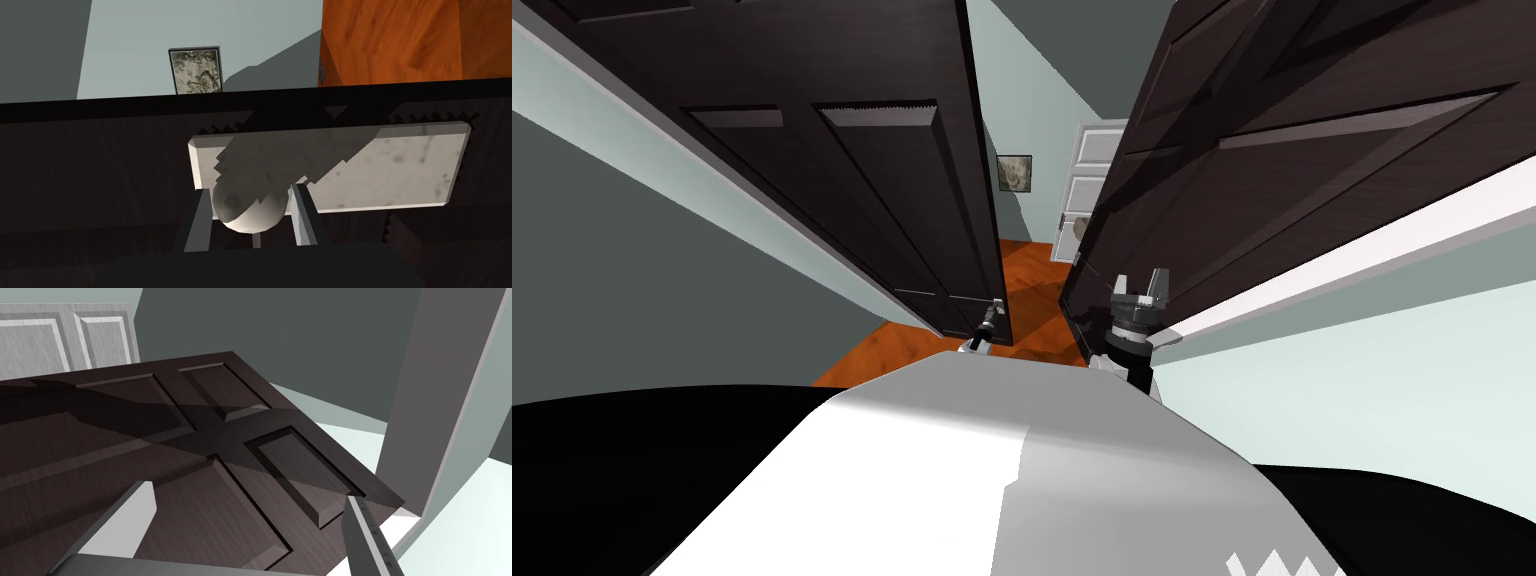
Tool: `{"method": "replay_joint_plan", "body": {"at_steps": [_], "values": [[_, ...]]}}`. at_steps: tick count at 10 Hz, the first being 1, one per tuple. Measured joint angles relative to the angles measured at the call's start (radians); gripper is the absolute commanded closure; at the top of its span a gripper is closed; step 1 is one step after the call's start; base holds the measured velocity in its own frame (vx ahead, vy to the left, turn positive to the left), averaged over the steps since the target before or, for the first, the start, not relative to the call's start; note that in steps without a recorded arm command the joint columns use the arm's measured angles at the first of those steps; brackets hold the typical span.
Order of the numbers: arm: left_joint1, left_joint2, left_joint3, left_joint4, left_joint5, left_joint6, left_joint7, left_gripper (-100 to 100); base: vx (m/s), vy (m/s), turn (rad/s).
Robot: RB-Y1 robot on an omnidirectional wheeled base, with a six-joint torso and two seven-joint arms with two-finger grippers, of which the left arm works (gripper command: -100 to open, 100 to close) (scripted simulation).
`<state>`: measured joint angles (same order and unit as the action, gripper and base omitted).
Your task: Push the door open
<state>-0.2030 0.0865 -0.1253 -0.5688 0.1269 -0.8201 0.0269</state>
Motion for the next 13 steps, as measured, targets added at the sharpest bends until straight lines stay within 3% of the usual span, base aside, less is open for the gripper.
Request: {"method": "replay_joint_plan", "body": {"at_steps": [4, 6, 8, 10, 11, 13], "values": [[0.008, -0.001, 0.003, 0.001, 0.002, 0.004, -0.003, 100, 0.06, -0.017, 0.02], [0.032, -0.001, 0.01, -0.036, 0.006, 0.031, -0.011, 100, 0.137, -0.037, 0.023], [-0.005, 0.0, 0.025, 0.022, 0.014, -0.005, -0.012, 100, 0.151, -0.058, 0.054], [0.011, 0.001, 0.041, -0.002, 0.022, 0.009, -0.024, 100, 0.191, -0.065, 0.053], [-0.008, 0.003, 0.05, 0.028, 0.027, 0.001, -0.026, 100, 0.176, -0.039, 0.042], [-0.004, -0.001, 0.066, 0.023, 0.035, -0.005, -0.037, 100, 0.178, -0.06, 0.048]]}}
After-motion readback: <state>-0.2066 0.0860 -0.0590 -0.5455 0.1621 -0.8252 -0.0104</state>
